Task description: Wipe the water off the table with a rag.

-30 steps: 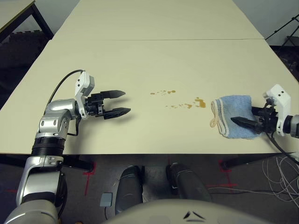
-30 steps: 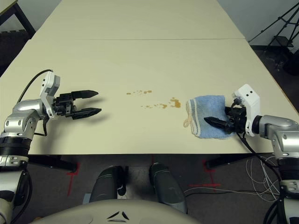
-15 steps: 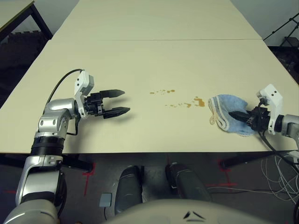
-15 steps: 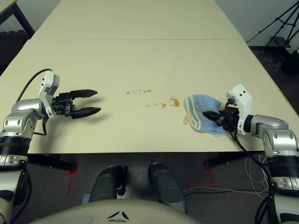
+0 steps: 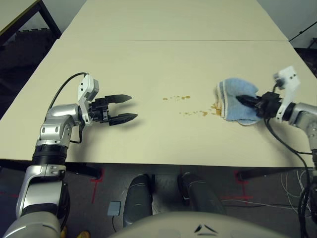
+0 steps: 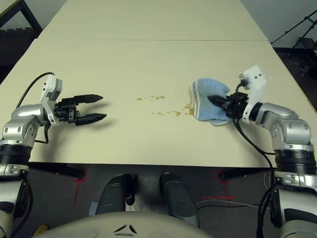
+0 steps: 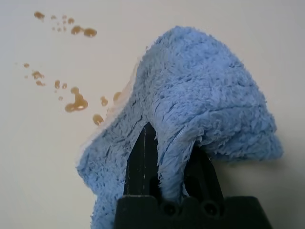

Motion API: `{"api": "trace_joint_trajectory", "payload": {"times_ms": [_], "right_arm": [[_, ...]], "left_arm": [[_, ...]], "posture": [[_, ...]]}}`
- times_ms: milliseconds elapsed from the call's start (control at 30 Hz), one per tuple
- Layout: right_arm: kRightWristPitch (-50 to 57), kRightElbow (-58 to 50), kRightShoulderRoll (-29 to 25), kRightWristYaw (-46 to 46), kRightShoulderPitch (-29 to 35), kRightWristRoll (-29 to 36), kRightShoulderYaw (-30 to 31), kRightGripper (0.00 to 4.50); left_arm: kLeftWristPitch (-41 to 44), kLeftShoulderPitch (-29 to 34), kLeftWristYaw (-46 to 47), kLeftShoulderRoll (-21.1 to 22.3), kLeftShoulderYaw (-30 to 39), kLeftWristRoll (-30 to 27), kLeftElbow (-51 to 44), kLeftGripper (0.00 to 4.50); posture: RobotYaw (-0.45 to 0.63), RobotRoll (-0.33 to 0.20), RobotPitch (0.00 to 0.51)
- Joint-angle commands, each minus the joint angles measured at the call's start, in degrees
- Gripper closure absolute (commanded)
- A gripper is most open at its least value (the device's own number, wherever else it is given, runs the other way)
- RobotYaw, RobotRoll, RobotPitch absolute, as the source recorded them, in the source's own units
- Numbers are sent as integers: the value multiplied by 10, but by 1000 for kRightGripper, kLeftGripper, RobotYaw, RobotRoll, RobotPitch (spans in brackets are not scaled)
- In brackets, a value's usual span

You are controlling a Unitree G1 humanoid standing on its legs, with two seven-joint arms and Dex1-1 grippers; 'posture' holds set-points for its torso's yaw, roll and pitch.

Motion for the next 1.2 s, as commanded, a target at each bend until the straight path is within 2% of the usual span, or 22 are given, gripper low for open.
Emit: {"api": "trace_joint_trajectory", "payload": {"times_ms": [33, 667, 1000, 1200], "right_arm": [[-13, 10, 13, 0, 15, -25, 37, 4386], [78, -157, 106, 6, 53, -9, 155, 4389], [90, -160, 164, -18, 18, -36, 214, 4390], [91, -151, 153, -24, 8, -53, 222, 4390]], "left_arm": [[-2, 9, -1, 12, 2, 6, -8, 0], [3, 16, 0, 15, -1, 2, -20, 0], [4, 22, 3, 11, -1, 2, -25, 0], [3, 25, 6, 8, -2, 1, -28, 0]], "posture": [[-212, 0, 129], [-210, 0, 133], [-207, 0, 135], [-202, 0, 135]]}}
